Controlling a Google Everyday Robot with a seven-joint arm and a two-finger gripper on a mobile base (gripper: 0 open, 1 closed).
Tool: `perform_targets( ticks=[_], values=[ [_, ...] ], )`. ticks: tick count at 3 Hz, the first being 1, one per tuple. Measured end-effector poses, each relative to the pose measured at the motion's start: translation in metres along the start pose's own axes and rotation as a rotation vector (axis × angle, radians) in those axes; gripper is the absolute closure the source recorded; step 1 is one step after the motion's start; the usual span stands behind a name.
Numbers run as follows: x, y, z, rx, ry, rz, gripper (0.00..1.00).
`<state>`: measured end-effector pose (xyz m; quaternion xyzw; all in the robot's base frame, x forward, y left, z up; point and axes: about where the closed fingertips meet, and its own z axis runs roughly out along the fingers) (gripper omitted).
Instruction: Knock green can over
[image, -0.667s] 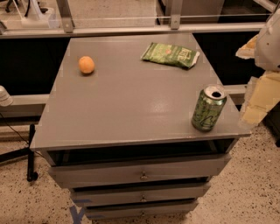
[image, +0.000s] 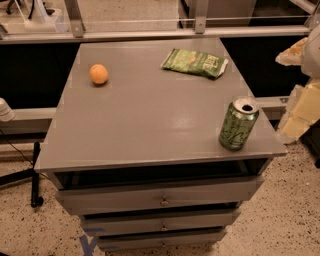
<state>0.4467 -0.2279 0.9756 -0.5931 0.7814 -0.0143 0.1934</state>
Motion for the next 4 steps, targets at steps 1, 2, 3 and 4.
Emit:
perform_targets(
  ticks=[1,2,3,4],
  values=[
    [0.018,-0.018,0.011,0.012,-0.149,0.058,0.0],
    [0.029,-0.025,0.033,-0.005,-0.322,0.119,0.0],
    [0.032,-0.022,0.062,-0.04,-0.482,0.164,0.0],
    [0.021,-0.015,0.095,-0.084,-0.628,0.192,0.0]
  ],
)
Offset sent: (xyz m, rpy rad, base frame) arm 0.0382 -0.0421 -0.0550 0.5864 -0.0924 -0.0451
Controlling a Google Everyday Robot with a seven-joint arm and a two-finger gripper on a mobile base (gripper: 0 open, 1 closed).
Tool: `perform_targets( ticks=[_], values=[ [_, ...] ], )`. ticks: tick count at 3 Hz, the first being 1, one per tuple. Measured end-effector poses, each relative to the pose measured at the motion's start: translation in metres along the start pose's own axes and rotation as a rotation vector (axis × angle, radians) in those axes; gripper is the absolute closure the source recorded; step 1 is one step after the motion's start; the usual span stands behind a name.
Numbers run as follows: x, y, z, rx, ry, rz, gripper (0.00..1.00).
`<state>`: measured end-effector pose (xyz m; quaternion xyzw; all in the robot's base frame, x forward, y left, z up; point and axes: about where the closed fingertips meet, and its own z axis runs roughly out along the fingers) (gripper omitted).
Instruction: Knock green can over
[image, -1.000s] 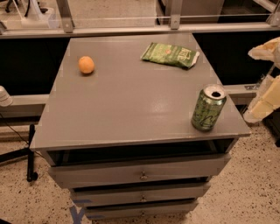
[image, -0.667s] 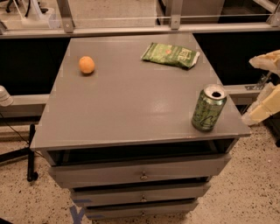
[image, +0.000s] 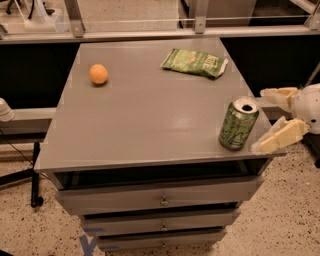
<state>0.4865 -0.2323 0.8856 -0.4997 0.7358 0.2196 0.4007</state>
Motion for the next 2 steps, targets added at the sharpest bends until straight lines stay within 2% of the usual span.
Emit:
perform_targets(
  ticks=[1,2],
  values=[
    [0.001,0.011,0.038,-0.043,-0.125,0.022,0.0],
    [-0.014,0.029,0.082,-0.087,-0.248,0.032,0.0]
  ],
)
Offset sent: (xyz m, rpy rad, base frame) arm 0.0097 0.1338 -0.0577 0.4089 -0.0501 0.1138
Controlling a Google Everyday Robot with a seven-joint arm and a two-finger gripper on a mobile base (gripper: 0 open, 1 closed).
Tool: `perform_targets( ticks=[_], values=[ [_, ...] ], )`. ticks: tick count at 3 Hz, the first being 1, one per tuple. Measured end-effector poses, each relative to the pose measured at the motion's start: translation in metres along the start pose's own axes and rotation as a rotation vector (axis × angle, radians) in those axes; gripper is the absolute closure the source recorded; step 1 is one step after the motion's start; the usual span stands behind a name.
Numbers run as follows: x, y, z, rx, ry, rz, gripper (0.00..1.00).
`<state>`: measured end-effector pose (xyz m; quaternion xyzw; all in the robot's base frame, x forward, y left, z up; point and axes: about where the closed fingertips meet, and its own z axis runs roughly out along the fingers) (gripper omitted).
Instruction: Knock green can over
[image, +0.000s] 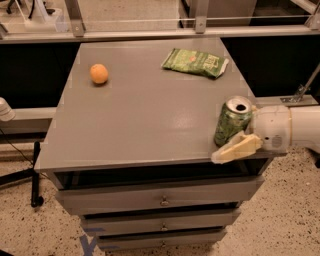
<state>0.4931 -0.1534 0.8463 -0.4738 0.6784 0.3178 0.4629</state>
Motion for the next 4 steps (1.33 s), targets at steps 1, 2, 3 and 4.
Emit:
perform_targets(
  ticks=[1,2,3,4],
  values=[
    [-0.018,0.013,0.056,-0.049,-0.106,-0.002,0.0],
    [-0.046,0.014,0.102,-0.08,-0.171,-0.03,0.0],
    [-0.087,0.014,0.145,-0.113,-0.21,-0.087,0.0],
    [-0.117,0.02,0.171,-0.143,-0.227,-0.13,0.0]
  ],
)
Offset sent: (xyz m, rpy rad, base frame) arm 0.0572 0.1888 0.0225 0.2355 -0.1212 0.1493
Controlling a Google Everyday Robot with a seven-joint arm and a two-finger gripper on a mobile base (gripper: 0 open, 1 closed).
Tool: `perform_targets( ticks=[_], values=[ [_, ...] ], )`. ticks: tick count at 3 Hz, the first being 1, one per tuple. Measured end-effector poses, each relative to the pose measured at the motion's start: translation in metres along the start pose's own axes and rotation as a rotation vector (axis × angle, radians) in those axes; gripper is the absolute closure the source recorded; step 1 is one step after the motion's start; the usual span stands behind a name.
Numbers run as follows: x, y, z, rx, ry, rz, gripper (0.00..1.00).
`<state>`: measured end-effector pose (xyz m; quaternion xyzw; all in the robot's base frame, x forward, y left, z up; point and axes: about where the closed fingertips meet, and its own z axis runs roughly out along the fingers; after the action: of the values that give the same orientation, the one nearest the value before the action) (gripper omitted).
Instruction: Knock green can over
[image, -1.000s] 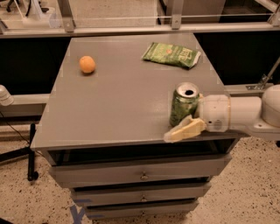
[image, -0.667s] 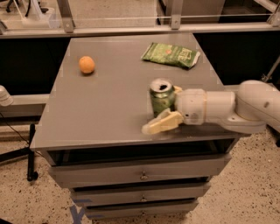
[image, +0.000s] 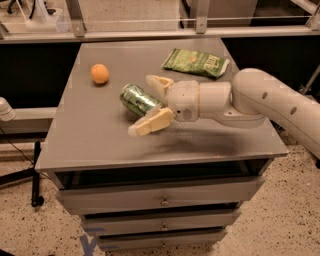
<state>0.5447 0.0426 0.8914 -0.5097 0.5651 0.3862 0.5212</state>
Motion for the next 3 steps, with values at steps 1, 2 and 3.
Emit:
perform_targets(
  ticks=[1,2,3],
  values=[
    [-0.0064,0.0023,0.0141,-0.024,0.009,-0.015,0.0],
    [-0.0056,0.0046,0.0179,-0.039,0.026,-0.02,0.0],
    [-0.0029,0.0057,0.0151,-0.047,0.045,-0.023,0.0]
  ],
)
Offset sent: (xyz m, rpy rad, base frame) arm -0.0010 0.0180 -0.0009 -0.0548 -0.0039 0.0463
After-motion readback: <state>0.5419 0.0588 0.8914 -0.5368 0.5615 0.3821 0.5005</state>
